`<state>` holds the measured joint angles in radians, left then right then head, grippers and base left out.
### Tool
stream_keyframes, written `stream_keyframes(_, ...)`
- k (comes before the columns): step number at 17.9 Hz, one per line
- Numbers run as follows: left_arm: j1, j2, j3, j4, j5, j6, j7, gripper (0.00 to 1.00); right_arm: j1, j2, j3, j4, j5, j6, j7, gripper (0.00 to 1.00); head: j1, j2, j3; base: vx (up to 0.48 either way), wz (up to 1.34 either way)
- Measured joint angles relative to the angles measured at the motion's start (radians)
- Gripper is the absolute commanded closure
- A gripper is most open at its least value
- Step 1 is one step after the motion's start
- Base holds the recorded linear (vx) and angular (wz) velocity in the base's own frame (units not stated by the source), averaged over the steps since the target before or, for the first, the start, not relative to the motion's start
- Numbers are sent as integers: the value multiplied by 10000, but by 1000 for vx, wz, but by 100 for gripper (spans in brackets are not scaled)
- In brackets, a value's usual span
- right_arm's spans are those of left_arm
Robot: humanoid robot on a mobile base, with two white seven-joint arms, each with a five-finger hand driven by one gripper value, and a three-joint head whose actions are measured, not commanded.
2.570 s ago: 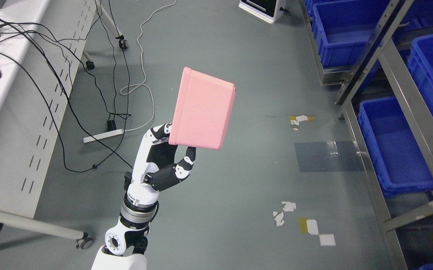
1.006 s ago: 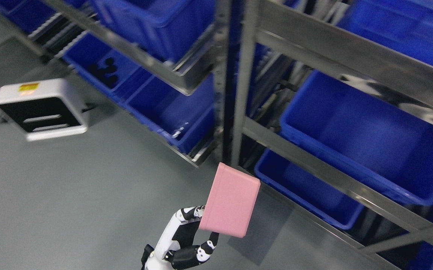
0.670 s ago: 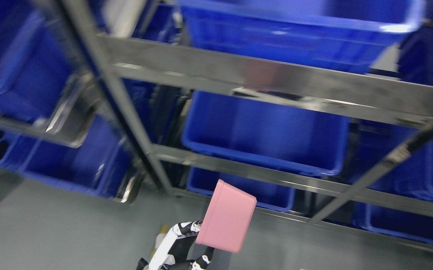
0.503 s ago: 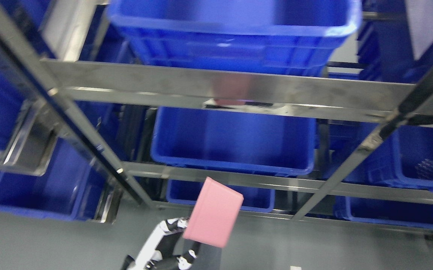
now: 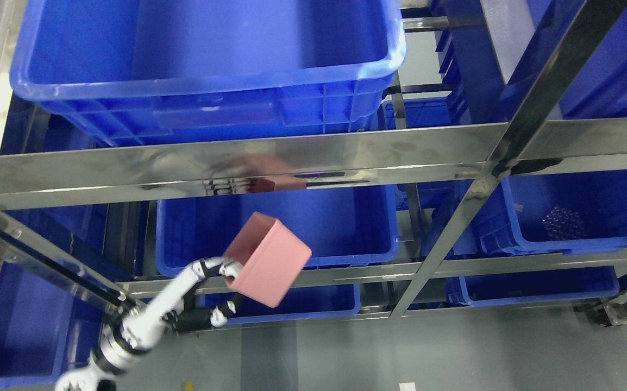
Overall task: Place storage box into left shelf container
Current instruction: 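Lower the pink box with the left hand into the blue bin on the lower shelf, then open the left hand to release the pink box in the bin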
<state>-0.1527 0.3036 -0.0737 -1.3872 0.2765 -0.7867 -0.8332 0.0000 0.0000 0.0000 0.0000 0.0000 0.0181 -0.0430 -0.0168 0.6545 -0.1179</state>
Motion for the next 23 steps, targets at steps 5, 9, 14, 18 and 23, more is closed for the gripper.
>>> stream_keyframes(5, -2445, -75, 281, 1677, -2556, 5, -131, 97, 0, 0, 0, 0, 0, 7, 0, 0, 0, 0, 0, 10, -46)
stream_keyframes(9, -3833, -511, 423, 3227, -5053, 12, -195, 96, 0, 0, 0, 0, 0, 15, 0, 0, 0, 0, 0, 0, 0)
stream_keyframes(14, -4625, -1349, 544, 4683, -6932, 12, -181, 63, -2, 0, 0, 0, 0, 27, 0, 0, 0, 0, 0, 0, 0)
stream_keyframes(18, -4905, -1926, 689, 5419, -7542, 12, -76, 24, -1, 0, 0, 0, 0, 30, 0, 0, 0, 0, 0, 0, 0)
stream_keyframes(23, -4922, -2360, 1537, 5547, -6470, 110, 80, 1, -1, 0, 0, 0, 0, 30, 0, 0, 0, 0, 0, 0, 0)
